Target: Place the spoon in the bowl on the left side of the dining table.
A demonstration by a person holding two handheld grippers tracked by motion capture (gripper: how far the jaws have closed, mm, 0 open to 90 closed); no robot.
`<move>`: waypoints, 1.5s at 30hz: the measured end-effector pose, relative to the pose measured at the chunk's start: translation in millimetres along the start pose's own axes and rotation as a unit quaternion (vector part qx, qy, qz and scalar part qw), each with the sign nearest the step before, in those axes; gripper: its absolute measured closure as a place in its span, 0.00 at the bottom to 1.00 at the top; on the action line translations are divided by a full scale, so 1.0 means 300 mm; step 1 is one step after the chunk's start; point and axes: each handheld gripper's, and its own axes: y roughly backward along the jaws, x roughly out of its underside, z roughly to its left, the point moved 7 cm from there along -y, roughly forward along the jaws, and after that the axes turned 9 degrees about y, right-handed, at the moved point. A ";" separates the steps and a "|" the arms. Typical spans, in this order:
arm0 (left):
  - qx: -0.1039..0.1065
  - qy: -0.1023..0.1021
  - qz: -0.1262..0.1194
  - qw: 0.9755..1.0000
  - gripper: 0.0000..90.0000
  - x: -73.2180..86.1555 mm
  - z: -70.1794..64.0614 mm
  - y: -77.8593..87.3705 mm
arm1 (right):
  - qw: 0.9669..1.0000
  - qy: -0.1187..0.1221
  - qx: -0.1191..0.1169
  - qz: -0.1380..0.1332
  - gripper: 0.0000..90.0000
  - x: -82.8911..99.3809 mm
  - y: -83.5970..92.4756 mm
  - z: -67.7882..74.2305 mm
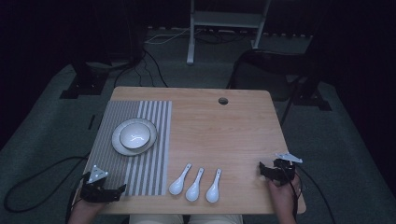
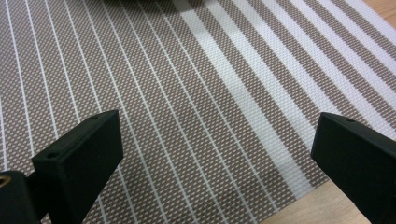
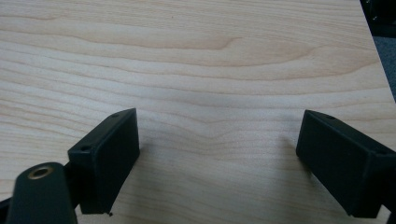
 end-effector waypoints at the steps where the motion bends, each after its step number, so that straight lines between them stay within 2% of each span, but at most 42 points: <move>1: 0.003 0.000 -0.001 1.000 0.03 -0.003 -0.004 0.000 | 1.000 0.000 0.000 0.000 0.14 0.000 0.000 0.000; 9: 0.014 -0.009 -0.004 1.000 0.03 -0.032 -0.034 0.002 | 1.000 0.000 0.000 0.000 0.14 0.000 0.000 0.000; 15: 0.034 -0.015 -0.010 0.999 0.03 -0.067 -0.081 -0.001 | 1.000 0.000 0.000 0.000 0.14 0.000 0.000 0.000; 24: 0.056 -0.038 -0.016 0.998 0.03 -0.123 -0.158 -0.014 | 1.000 0.000 0.000 0.000 0.14 0.000 0.000 0.000; 34: 0.079 -0.063 -0.013 0.995 0.03 -0.173 -0.247 -0.047 | 1.000 0.000 0.000 0.000 0.14 0.000 0.000 0.000; 39: 0.095 -0.083 -0.005 0.992 0.03 -0.196 -0.307 -0.077 | 1.000 0.000 0.000 0.000 0.14 0.000 0.000 0.000; 45: 0.105 -0.092 -0.004 0.990 0.03 -0.215 -0.352 -0.100 | 1.000 0.000 0.000 0.000 0.14 0.000 0.000 0.000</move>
